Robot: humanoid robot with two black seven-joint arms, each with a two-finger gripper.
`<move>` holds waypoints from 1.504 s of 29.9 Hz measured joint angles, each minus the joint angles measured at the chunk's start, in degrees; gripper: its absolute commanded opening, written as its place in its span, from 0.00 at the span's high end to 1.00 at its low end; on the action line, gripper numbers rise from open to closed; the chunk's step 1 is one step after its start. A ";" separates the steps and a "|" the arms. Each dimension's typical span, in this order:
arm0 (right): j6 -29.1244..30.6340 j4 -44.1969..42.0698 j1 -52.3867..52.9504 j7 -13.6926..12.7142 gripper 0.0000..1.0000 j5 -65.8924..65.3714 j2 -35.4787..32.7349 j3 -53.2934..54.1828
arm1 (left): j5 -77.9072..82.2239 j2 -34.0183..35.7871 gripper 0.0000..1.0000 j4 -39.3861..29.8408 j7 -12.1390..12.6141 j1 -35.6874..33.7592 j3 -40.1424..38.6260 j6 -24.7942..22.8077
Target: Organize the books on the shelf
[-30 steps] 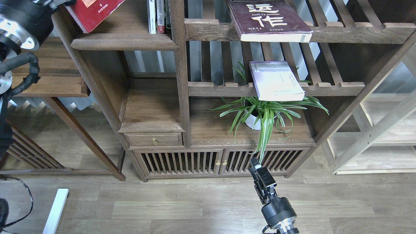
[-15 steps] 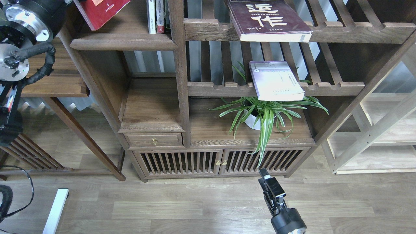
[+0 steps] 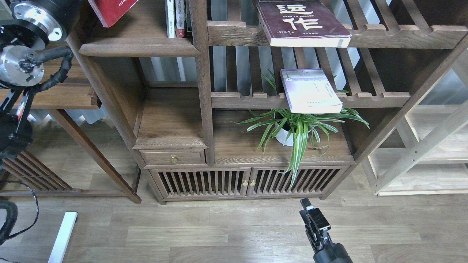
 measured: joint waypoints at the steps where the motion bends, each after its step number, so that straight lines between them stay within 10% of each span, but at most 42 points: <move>1: 0.00 0.00 -0.19 0.00 0.40 0.00 -0.04 0.00 | 0.00 0.00 0.98 0.20 -0.31 -0.05 0.23 0.00; 45: 0.00 0.00 -7.44 0.09 0.40 5.57 -3.22 3.21 | 0.09 -4.15 0.97 18.36 -17.02 -7.69 16.08 2.17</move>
